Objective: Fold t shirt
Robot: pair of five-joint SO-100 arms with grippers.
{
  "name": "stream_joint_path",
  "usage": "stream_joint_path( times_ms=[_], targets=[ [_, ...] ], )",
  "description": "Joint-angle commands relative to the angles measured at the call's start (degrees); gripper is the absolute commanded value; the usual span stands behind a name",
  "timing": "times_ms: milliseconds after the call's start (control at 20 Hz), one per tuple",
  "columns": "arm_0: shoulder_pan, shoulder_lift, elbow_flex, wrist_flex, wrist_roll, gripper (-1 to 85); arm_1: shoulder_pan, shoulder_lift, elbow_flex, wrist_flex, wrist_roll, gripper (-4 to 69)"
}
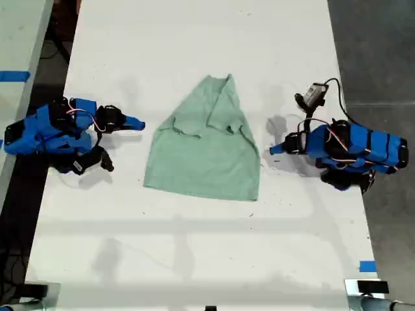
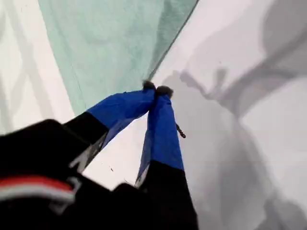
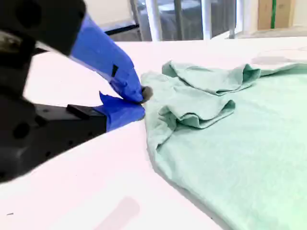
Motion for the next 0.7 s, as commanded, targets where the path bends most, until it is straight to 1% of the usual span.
stream_joint_path(
  times_ms=[0,50,200,250,350,550,650],
  targets=[
    [0.9,0.5,-0.7,0.1,-0.6,0.0,1.1,0.9,-0.8,7.6,6.9,-0.3],
    [0.8,0.5,-0.6,0.0,-0.6,0.0,0.4,0.9,-1.1,8.4,8.9,-0.3],
    [1.0,0.5,-0.6,-0.1,-0.6,0.0,0.4,0.9,-1.6,9.6,10.5,-0.7],
    [1.0,0.5,-0.6,-0.1,-0.6,0.0,1.3,0.9,-2.0,10.6,11.7,-1.9],
    [1.0,0.5,-0.6,-0.1,-0.7,0.0,1.4,0.9,-2.8,12.7,13.9,-1.9],
    [0.7,0.5,-0.5,-0.3,-0.4,0.0,1.9,-0.4,-3.9,12.0,18.7,-1.9],
    [1.1,0.5,-0.5,-0.4,-0.4,0.0,0.6,-6.6,-8.4,10.8,21.1,-1.9]
  ],
)
